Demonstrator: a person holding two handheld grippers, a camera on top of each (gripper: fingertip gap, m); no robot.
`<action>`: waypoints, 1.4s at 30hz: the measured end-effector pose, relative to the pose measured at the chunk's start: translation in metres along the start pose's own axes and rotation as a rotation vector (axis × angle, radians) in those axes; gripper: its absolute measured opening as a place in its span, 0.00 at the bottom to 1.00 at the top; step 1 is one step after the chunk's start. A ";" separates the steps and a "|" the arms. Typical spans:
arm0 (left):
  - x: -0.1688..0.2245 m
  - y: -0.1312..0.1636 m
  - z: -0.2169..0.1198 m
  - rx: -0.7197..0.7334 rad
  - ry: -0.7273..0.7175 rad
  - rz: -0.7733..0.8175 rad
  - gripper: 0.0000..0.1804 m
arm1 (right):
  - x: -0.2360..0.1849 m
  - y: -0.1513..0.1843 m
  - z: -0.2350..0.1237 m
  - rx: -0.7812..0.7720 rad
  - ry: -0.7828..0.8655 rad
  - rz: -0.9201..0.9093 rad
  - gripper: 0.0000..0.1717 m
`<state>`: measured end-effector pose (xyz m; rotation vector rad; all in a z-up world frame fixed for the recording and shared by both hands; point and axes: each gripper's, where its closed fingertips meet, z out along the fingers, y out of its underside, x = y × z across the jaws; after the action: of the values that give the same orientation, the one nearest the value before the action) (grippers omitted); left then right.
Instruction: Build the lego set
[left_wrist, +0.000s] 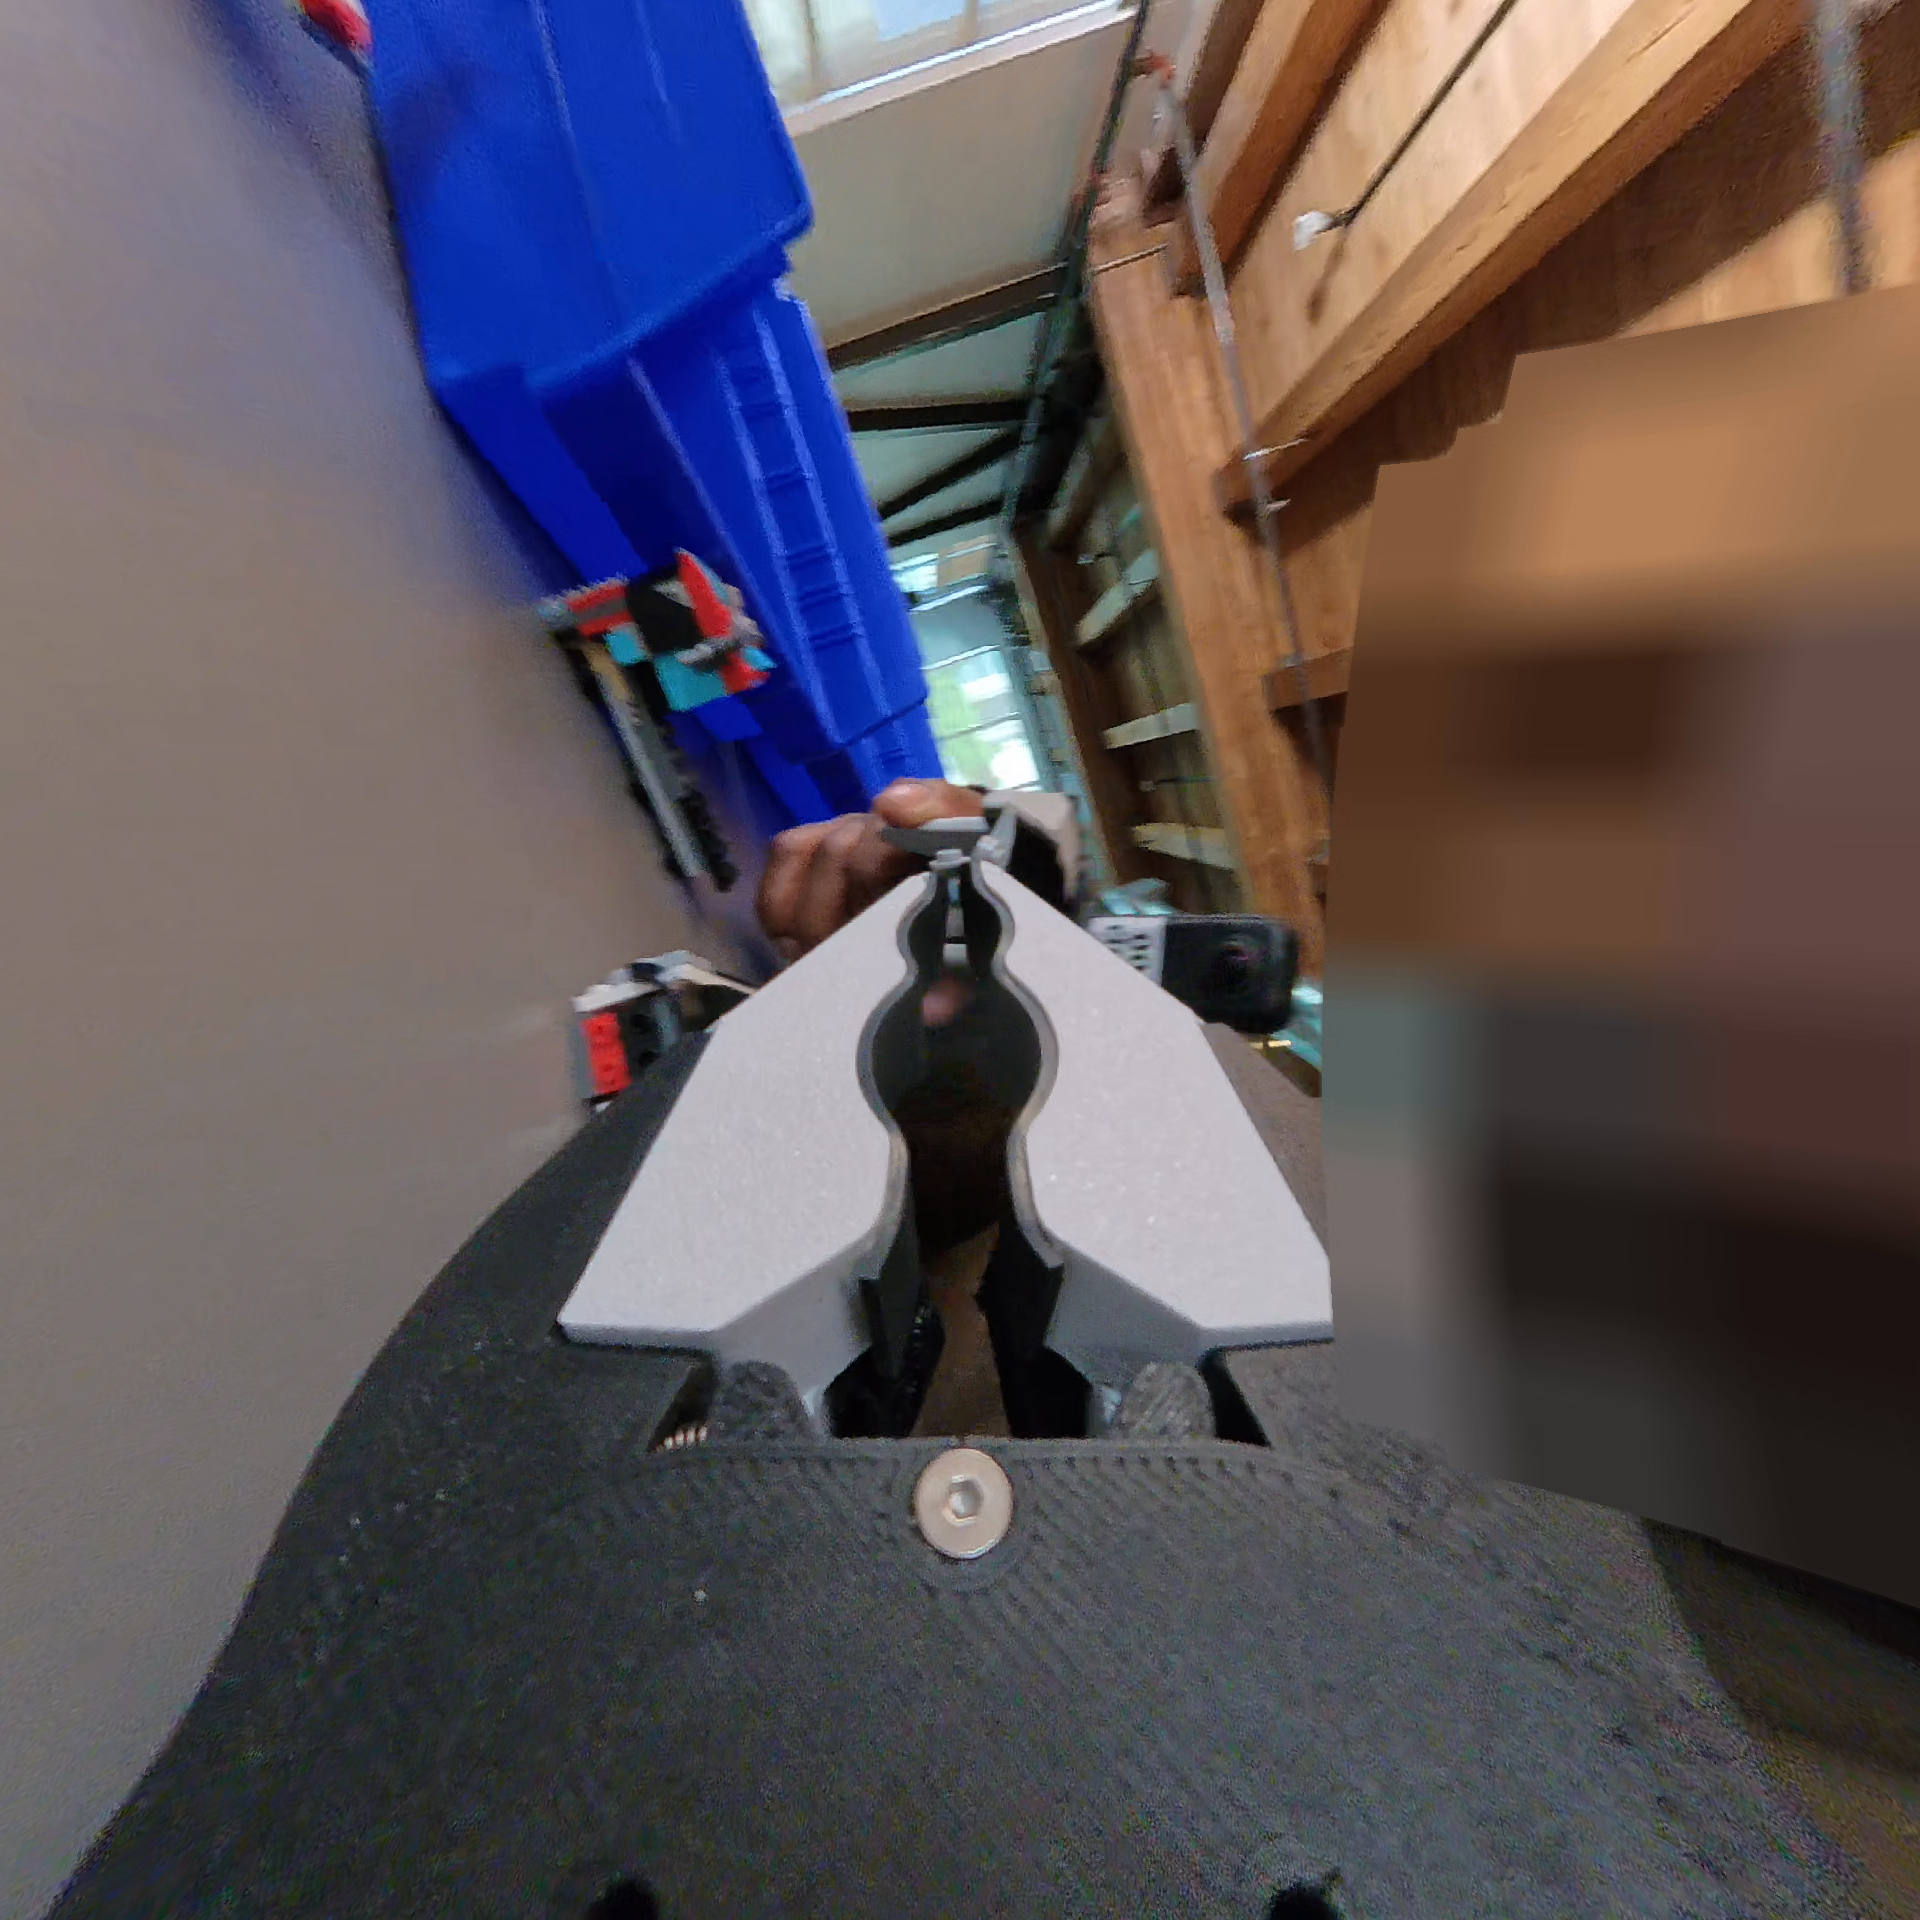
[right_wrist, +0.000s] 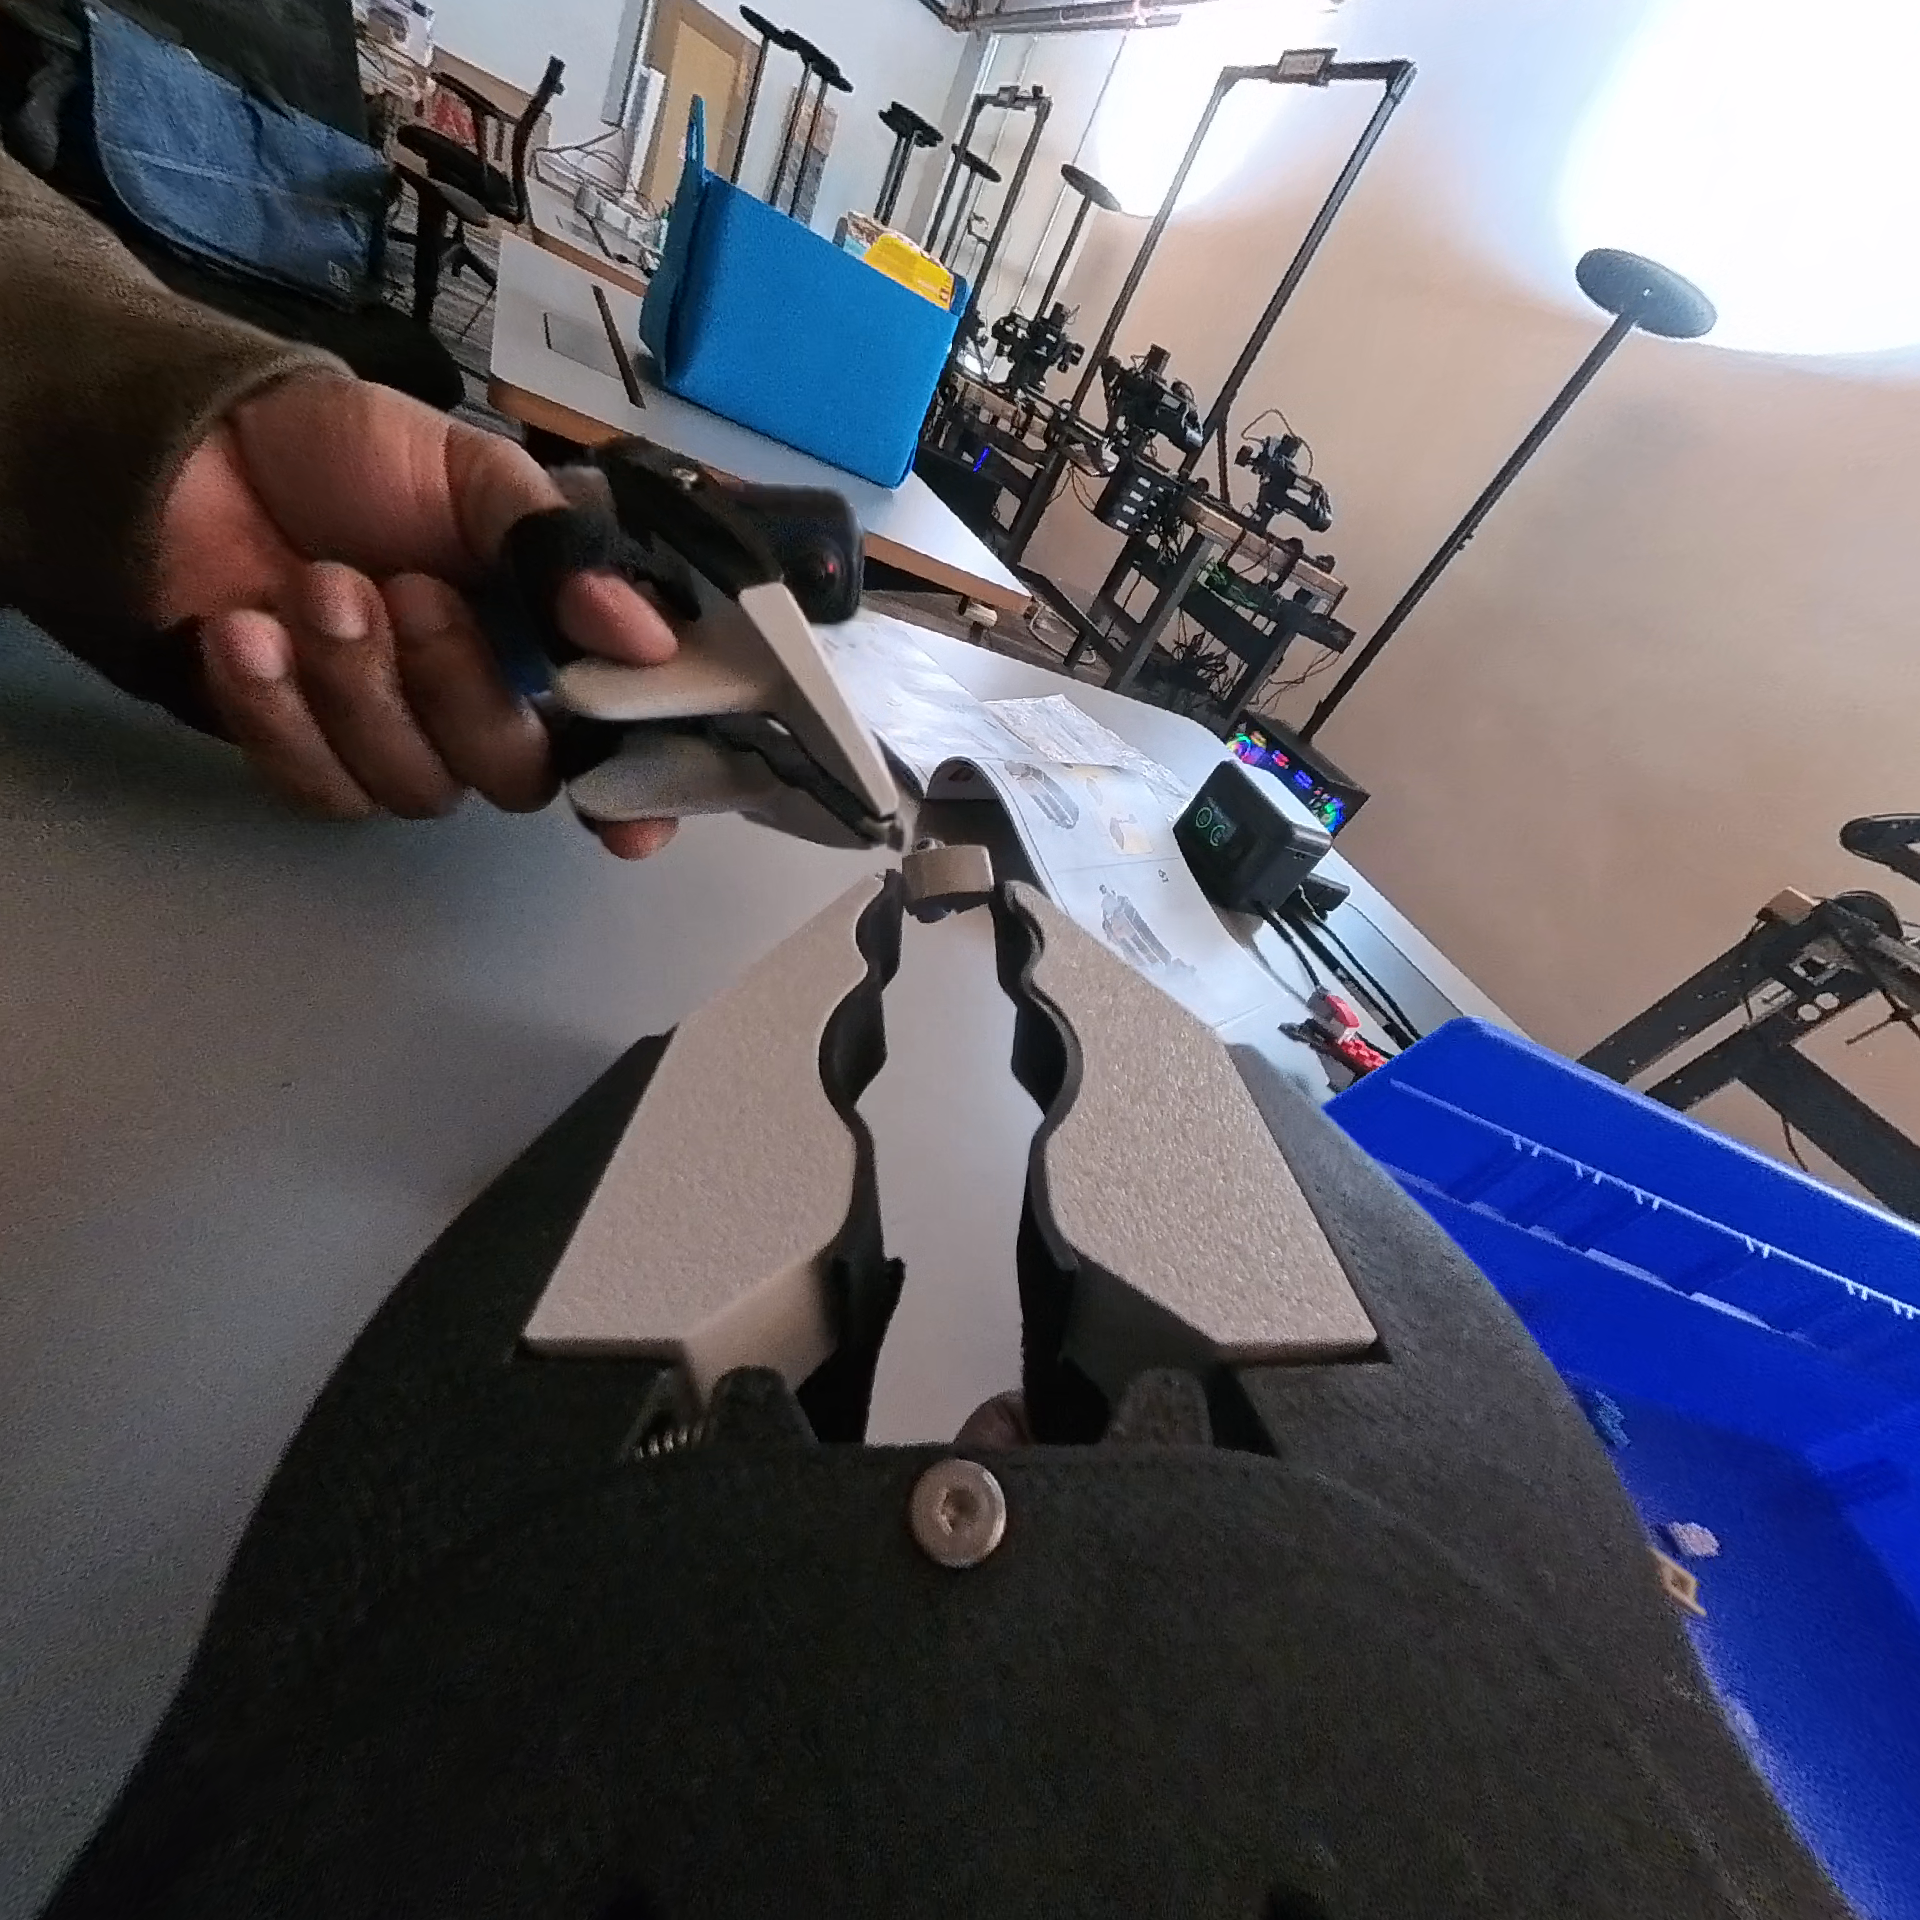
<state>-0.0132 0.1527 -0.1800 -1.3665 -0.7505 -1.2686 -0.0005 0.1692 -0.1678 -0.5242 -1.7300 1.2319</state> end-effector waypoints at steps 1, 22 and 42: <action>-0.006 -0.002 -0.004 -0.008 -0.063 0.055 0.02 | 0.000 0.001 0.000 -0.006 -0.001 0.007 0.11; -0.079 0.003 -0.055 -0.417 -0.778 0.707 0.04 | 0.003 0.020 0.005 -0.099 -0.022 0.106 0.11; -0.011 -0.066 -0.098 0.022 -0.351 0.739 0.15 | 0.011 0.021 0.006 -0.096 -0.009 0.157 0.11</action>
<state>-0.1039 0.0763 -0.1863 -1.6565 -0.4121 -0.4449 -0.0146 0.1831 -0.1829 -0.7246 -1.7898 1.2657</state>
